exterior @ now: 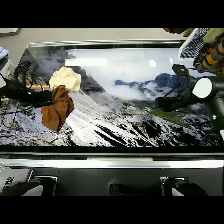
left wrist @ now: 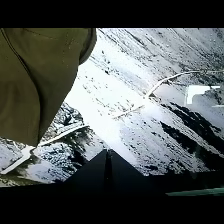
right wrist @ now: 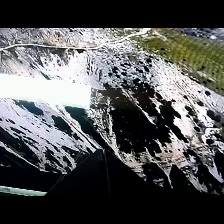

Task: Fold the clothes and pants, and hang the long-sleeved shirts on hangers.

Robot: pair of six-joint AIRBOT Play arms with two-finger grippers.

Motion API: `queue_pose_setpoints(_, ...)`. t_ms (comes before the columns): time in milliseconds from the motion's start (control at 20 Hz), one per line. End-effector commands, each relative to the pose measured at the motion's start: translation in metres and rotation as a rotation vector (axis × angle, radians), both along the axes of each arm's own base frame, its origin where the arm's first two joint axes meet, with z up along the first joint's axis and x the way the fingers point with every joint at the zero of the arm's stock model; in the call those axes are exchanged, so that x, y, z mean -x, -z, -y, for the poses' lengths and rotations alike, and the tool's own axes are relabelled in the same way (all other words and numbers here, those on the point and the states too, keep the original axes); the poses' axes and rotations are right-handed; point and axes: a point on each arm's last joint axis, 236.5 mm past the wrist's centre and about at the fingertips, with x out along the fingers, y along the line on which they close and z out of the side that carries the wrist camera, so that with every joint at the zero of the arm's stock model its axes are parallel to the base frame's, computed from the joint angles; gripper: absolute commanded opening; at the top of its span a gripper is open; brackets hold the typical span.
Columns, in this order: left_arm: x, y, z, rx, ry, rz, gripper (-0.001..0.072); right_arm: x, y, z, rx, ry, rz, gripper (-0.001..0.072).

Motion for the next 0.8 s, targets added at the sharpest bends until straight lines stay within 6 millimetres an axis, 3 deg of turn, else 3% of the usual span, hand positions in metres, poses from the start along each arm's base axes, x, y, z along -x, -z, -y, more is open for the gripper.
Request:
queue_pose_setpoints(0, -0.0001, 0.0004, 0.0001, 0.000, 0.001, -0.001, 0.0021, -0.0001, -0.0006, -0.0004, 0.000, -0.001, 0.002, 0.0035)
queue_pose_setpoints(750, -0.0002, 0.0003, 0.0001, 0.000, 0.000, 0.000, 0.0021, -0.0014, -0.0009, -0.0006, -0.001, -0.001, 0.008, 0.0035)
